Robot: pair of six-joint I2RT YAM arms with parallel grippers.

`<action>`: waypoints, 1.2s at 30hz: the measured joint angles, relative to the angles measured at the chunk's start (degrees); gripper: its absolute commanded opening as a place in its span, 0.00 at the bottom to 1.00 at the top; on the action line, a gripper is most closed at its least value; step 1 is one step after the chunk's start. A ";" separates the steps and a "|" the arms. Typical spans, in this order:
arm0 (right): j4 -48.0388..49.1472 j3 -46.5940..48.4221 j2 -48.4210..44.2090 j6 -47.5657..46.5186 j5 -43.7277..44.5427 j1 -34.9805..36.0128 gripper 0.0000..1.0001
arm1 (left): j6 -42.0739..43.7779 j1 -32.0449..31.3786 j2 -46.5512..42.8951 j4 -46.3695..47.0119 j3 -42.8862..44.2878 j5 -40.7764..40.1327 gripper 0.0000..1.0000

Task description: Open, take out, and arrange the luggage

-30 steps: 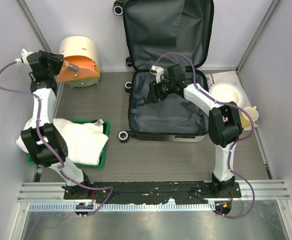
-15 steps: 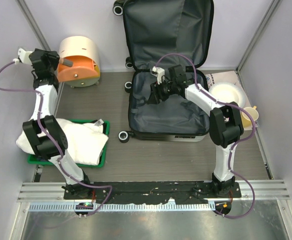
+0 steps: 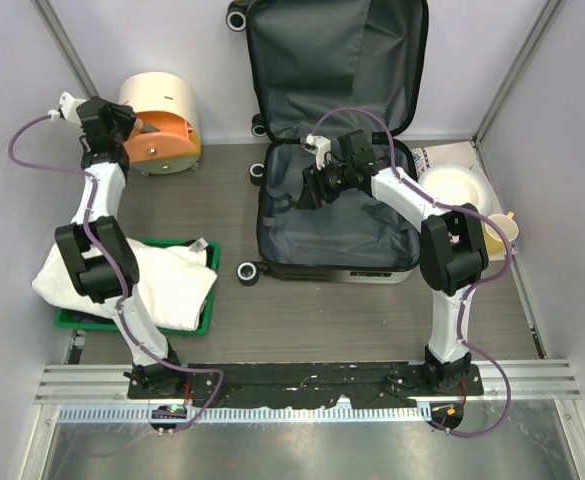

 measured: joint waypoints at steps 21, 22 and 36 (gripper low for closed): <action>-0.26 0.28 0.00 0.02 -0.04 0.00 0.59 | 9.35 0.74 0.07 -6.05 2.97 2.82 0.85; -0.26 0.28 0.00 0.00 -0.04 0.00 0.59 | 10.84 1.07 -0.24 -7.39 3.48 2.91 0.75; -0.28 0.28 0.00 -0.02 -0.04 0.00 0.59 | 23.85 4.26 -11.21 -24.04 3.67 15.61 0.00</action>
